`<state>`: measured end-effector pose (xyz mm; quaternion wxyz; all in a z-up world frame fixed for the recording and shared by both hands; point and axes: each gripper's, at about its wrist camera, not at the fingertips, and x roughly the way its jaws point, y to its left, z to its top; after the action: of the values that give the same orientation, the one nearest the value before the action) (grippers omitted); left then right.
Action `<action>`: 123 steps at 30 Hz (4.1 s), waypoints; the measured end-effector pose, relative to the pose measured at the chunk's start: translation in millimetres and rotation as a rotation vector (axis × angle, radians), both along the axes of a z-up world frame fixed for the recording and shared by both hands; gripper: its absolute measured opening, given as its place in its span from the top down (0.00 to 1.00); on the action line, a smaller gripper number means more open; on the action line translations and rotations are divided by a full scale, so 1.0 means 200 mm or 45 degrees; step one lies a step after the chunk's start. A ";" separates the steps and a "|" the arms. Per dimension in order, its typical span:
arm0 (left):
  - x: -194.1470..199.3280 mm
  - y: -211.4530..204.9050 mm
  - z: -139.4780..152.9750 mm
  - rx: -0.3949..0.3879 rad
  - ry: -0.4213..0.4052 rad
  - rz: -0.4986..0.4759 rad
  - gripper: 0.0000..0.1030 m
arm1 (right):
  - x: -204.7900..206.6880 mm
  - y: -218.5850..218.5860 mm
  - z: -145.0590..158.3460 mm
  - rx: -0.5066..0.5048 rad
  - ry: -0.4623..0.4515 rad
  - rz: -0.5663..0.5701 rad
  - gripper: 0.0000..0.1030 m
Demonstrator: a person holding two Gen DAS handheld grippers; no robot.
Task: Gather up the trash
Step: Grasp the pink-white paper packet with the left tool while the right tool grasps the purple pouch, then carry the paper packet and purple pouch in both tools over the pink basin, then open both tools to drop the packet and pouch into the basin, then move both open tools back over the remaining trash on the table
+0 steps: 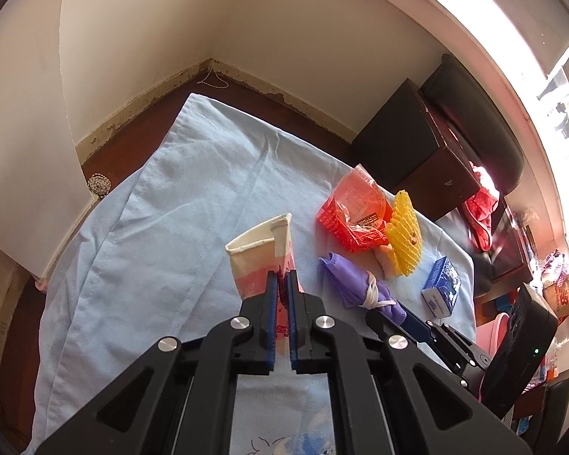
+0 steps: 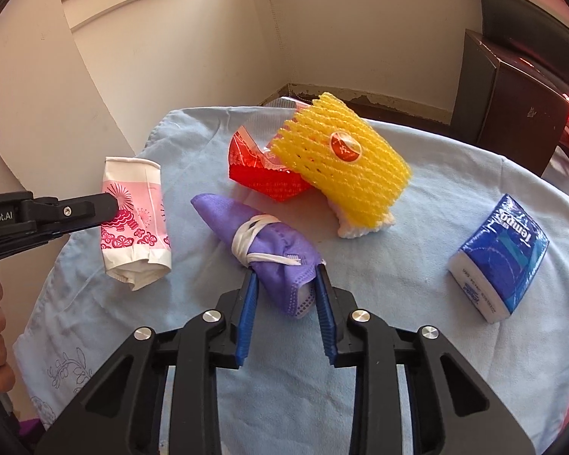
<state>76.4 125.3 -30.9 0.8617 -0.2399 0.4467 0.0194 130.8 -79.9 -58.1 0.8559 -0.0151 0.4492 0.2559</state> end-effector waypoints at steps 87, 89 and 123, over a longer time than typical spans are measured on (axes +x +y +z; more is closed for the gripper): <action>-0.07 -2.13 0.03 0.237 -0.194 -1.147 0.96 | -0.69 -1.70 0.14 -0.140 -0.056 -1.158 0.71; -0.06 -2.13 0.02 0.234 -0.188 -1.148 0.96 | -0.69 -1.70 0.13 -0.142 -0.045 -1.162 0.70; -0.11 -1.92 0.17 0.225 -0.275 -1.044 0.62 | -0.71 -1.58 0.25 -0.095 -0.138 -1.081 0.67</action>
<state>54.2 -258.0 3.0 0.8571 0.0314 0.4089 -0.3117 -10.7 -395.7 -8.2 0.9064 0.1267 0.3790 -0.1368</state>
